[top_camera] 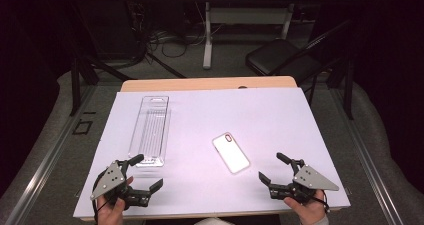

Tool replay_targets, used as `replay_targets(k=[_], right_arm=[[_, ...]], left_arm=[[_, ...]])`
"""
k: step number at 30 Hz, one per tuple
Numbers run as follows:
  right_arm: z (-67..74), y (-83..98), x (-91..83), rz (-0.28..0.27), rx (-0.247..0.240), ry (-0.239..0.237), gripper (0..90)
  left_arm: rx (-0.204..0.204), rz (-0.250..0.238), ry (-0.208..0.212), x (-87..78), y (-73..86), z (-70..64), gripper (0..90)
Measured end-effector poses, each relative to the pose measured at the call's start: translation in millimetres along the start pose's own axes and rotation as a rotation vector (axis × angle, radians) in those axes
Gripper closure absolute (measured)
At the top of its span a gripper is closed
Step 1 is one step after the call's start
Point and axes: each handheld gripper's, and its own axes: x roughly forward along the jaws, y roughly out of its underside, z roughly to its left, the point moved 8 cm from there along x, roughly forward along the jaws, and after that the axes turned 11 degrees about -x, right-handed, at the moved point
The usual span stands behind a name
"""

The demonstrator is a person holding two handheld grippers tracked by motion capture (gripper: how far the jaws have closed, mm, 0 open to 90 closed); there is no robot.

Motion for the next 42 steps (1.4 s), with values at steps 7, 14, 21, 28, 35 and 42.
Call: replay_targets(k=[7,14,21,28,35,42], right_arm=[[-0.5,-2.9,1.8,0.01,0.011,0.014,13.9],[-0.9,-3.3,7.5,0.046,0.043,0.003,14.0],[3.7,-3.0,11.1,0.067,0.046,-0.04,14.1],[-0.5,-2.6,15.5,0.097,0.057,-0.038,14.2],[-3.4,-3.2,21.7,0.141,0.083,-0.048,14.1],[-8.1,-9.1,28.9,0.185,0.042,-0.055,14.3]], left_arm=[[-0.004,0.007,-0.008,-0.1,0.8,1.5,0.4],[-0.005,0.012,-0.012,-0.1,2.1,2.8,0.4],[-0.005,0.016,-0.023,-0.6,3.1,2.4,0.4],[0.002,0.022,-0.019,0.2,4.1,1.5,0.4],[0.003,0.026,-0.027,-1.6,5.8,1.6,0.4],[0.003,0.031,-0.024,-1.9,6.8,-0.1,0.4]])
